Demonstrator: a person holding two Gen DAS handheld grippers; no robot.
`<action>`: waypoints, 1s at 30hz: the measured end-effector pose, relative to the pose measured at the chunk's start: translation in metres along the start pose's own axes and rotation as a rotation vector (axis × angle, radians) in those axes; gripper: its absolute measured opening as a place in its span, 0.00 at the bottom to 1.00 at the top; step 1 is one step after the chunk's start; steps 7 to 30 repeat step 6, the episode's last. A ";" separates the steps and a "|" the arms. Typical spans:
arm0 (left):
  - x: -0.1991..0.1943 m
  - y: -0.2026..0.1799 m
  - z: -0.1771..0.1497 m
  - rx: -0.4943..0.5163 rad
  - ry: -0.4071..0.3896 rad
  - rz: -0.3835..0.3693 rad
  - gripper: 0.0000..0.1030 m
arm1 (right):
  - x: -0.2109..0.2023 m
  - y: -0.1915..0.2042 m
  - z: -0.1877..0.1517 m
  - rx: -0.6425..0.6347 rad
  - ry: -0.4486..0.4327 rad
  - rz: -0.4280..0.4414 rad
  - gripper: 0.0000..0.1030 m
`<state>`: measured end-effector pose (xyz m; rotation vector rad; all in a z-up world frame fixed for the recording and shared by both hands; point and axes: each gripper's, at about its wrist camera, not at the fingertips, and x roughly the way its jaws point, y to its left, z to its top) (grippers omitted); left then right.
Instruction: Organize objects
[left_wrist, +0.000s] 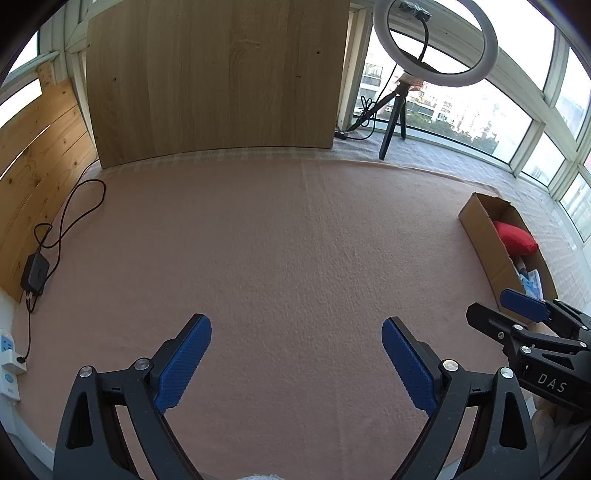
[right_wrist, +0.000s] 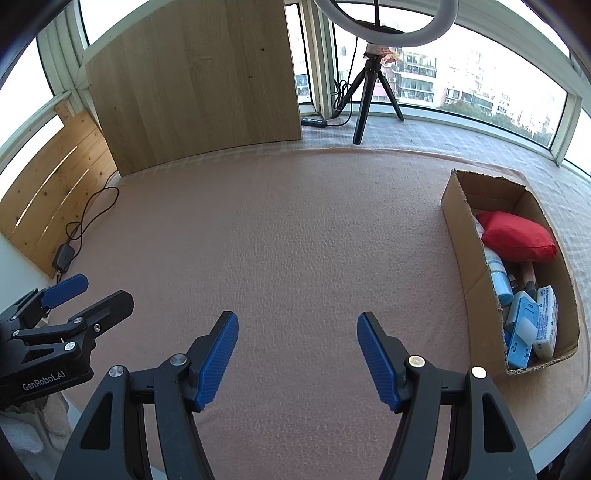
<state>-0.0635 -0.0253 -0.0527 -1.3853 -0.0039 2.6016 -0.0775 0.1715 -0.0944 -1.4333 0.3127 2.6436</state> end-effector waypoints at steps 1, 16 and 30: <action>0.001 0.000 0.000 -0.001 0.002 0.000 0.93 | 0.000 0.000 0.000 0.001 0.001 0.000 0.61; 0.002 0.001 -0.001 0.006 0.005 0.000 0.93 | 0.004 -0.001 -0.001 0.005 0.011 0.001 0.61; 0.002 0.001 -0.001 0.006 0.005 0.000 0.93 | 0.004 -0.001 -0.001 0.005 0.011 0.001 0.61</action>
